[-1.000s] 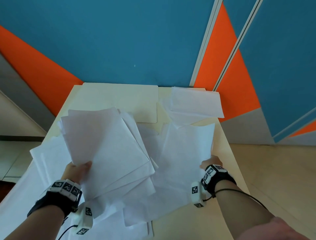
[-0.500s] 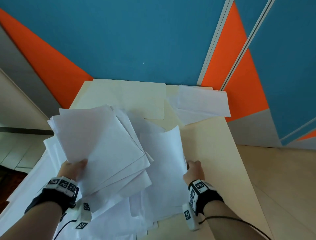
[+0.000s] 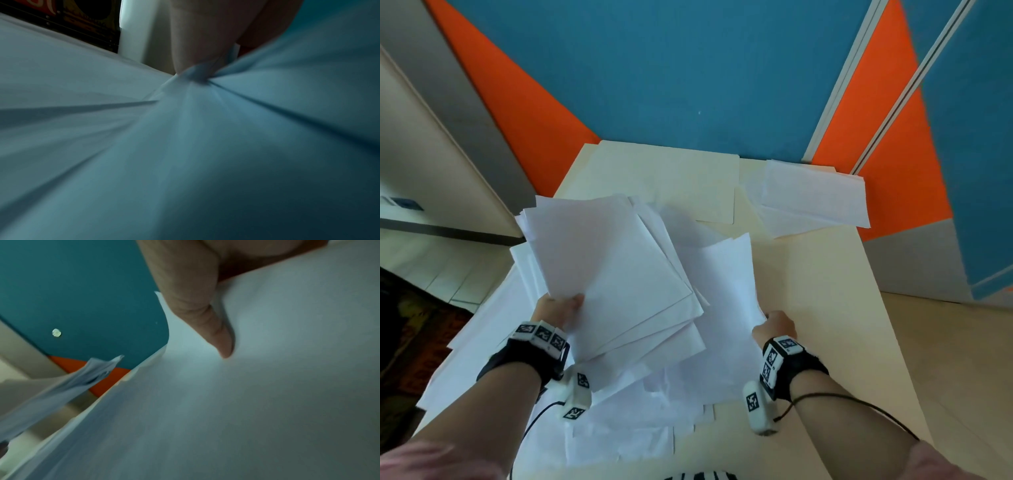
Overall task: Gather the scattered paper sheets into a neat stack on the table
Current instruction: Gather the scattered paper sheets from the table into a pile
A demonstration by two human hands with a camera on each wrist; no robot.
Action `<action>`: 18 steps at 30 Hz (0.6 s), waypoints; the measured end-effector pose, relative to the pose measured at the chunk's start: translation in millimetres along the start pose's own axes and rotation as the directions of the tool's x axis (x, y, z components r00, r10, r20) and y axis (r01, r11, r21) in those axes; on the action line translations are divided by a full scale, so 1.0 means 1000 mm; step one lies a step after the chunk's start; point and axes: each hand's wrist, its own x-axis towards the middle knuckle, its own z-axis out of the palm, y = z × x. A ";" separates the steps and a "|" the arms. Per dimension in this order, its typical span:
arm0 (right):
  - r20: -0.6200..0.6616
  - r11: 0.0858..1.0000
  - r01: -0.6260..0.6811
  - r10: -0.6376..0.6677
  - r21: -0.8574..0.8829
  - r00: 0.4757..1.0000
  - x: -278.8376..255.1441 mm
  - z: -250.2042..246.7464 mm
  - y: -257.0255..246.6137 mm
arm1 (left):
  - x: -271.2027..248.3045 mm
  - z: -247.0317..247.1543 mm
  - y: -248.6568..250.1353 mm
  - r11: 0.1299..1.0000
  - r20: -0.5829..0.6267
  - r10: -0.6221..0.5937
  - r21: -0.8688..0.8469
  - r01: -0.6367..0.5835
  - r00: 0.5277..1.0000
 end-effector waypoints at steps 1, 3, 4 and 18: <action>-0.006 1.000 0.025 -0.025 0.001 1.000 -0.002 0.001 0.000 | -0.002 -0.001 -0.001 1.000 0.003 -0.001 0.011 0.001 1.000; -0.021 0.997 0.076 -0.075 0.029 0.997 -0.005 0.002 0.001 | -0.002 -0.004 -0.004 1.000 0.006 -0.017 0.012 0.017 1.000; -0.028 0.994 0.097 -0.096 0.058 0.995 -0.003 0.000 0.001 | -0.001 -0.007 -0.006 1.000 0.001 -0.025 0.001 0.025 1.000; -0.065 0.852 0.130 -0.113 0.508 0.992 0.040 -0.113 -0.002 | -0.006 -0.009 -0.011 0.989 0.045 0.006 0.148 -0.012 0.999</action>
